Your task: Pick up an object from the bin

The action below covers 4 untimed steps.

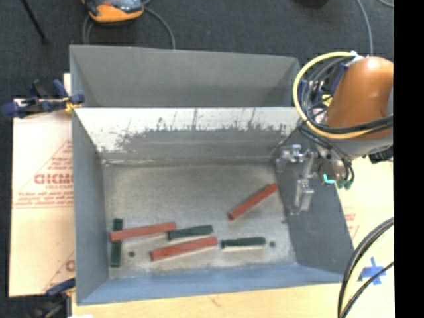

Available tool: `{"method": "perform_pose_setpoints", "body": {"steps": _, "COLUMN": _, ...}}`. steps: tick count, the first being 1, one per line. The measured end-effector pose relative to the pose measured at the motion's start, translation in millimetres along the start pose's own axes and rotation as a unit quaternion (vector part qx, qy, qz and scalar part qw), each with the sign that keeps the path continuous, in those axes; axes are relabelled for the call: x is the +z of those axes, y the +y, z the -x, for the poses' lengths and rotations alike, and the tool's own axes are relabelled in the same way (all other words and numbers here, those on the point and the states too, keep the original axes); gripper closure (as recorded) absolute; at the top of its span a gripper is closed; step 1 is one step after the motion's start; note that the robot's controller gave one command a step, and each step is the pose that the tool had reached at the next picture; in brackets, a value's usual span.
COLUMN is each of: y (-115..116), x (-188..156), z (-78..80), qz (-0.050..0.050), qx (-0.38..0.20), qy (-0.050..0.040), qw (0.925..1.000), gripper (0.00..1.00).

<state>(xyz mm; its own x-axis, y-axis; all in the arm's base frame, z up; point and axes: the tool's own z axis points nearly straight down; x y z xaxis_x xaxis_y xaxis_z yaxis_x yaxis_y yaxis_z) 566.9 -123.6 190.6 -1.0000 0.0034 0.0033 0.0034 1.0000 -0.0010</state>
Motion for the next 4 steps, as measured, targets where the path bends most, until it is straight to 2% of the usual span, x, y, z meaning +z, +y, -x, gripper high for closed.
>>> {"method": "perform_pose_setpoints", "body": {"steps": 1, "y": 0, "x": -4, "z": 1.7, "qz": -0.001, "qx": -0.001, "qy": -0.0038, "qw": 1.0000, "gripper": 0.00}}
{"method": "perform_pose_setpoints", "body": {"steps": 2, "y": 20, "x": 115, "z": 27.5, "qz": -0.001, "qx": -0.041, "qy": -0.0073, "qw": 0.9991, "gripper": 1.00}}
{"method": "perform_pose_setpoints", "body": {"steps": 3, "y": 20, "x": 118, "z": 25.6, "qz": -0.001, "qx": -0.042, "qy": -0.0044, "qw": 0.9991, "gripper": 0.00}}
{"method": "perform_pose_setpoints", "body": {"steps": 4, "y": 21, "x": 118, "z": 25.5, "qz": -0.001, "qx": -0.043, "qy": -0.0042, "qw": 0.9991, "gripper": 1.00}}
